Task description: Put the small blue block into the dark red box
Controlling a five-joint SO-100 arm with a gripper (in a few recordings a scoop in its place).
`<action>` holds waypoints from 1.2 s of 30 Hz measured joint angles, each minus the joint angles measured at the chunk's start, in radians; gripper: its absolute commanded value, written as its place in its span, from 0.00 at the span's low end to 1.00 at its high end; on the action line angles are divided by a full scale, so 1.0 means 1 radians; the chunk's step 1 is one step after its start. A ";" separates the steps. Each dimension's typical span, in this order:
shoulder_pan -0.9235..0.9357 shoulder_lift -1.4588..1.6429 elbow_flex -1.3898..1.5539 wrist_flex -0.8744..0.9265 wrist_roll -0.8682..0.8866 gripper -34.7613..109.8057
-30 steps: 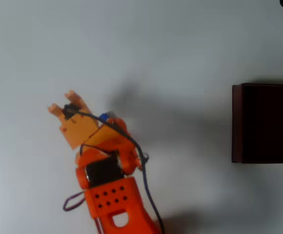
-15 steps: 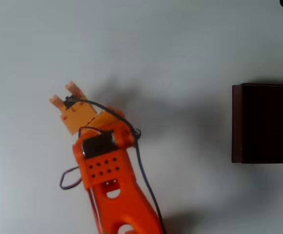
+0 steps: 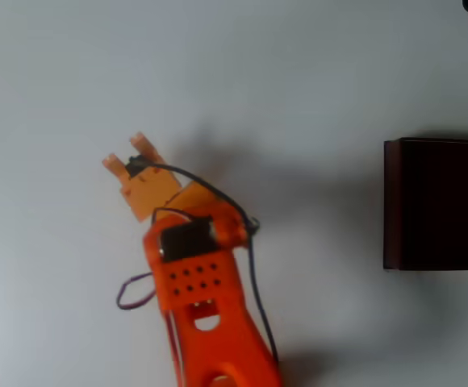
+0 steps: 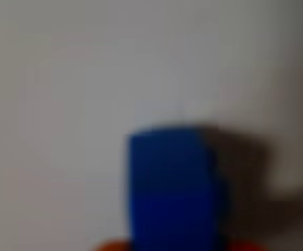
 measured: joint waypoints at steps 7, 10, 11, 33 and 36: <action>0.241 0.419 -0.044 0.301 -0.256 0.24; 0.382 0.575 -0.054 0.333 -0.390 0.24; 0.439 0.627 -0.046 0.333 -0.431 0.24; 0.971 -0.037 -0.049 -0.374 -0.885 0.34; 0.999 -0.069 -0.060 -0.362 -0.911 0.37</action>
